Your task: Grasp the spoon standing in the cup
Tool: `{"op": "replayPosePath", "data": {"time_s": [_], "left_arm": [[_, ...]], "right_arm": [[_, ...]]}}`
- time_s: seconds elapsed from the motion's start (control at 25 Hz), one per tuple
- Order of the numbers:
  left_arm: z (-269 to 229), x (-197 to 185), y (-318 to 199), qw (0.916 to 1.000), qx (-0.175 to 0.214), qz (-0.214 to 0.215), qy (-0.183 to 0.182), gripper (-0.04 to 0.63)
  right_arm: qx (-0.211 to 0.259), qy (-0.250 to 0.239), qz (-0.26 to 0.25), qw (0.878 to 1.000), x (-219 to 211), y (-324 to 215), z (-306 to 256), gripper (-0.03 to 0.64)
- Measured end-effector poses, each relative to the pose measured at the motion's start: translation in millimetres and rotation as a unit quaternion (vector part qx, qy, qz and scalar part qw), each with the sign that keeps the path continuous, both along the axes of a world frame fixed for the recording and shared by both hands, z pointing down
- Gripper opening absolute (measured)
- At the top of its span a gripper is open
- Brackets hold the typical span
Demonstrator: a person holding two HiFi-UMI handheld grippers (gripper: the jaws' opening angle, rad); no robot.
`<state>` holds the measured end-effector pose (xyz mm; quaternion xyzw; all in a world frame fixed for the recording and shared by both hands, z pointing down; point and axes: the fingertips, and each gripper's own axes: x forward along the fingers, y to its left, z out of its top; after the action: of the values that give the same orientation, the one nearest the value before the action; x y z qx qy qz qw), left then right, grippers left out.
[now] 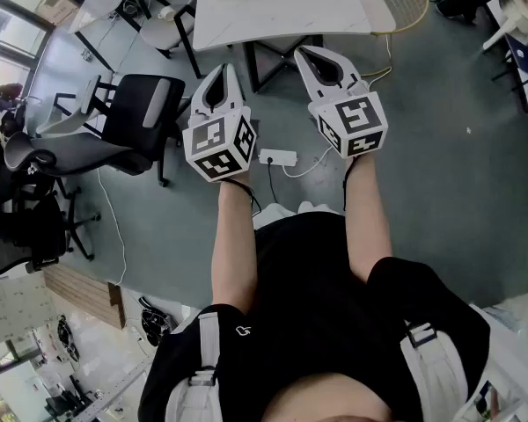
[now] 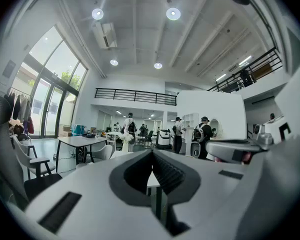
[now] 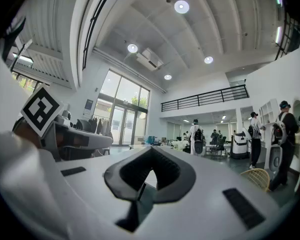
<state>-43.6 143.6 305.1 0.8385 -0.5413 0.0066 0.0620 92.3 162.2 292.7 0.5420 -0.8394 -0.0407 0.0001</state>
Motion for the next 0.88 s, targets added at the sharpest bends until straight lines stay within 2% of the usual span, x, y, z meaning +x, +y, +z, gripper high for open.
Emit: {"op": "replayPosePath", "data": {"time_s": [0.16, 0.36, 0.6, 0.88], "left_arm": [[3, 0, 0, 1.0, -0.001, -0.001, 0.001, 0.015], [3, -1, -4, 1.0, -0.001, -0.004, 0.004, 0.015], [0, -9, -6, 0.9998, 0.001, -0.015, 0.013, 0.015], [0, -14, -10, 0.9993, 0.001, -0.026, 0.028, 0.015]], "right_arm": [[-0.001, -0.002, 0.0, 1.0, -1, 0, 4, 0.006], [0.007, -0.052, 0.02, 0.998, 9, -6, -3, 0.006], [0.008, -0.053, 0.02, 0.998, 11, -9, -5, 0.006], [0.006, -0.031, 0.006, 0.999, 6, -9, -3, 0.006]]}}
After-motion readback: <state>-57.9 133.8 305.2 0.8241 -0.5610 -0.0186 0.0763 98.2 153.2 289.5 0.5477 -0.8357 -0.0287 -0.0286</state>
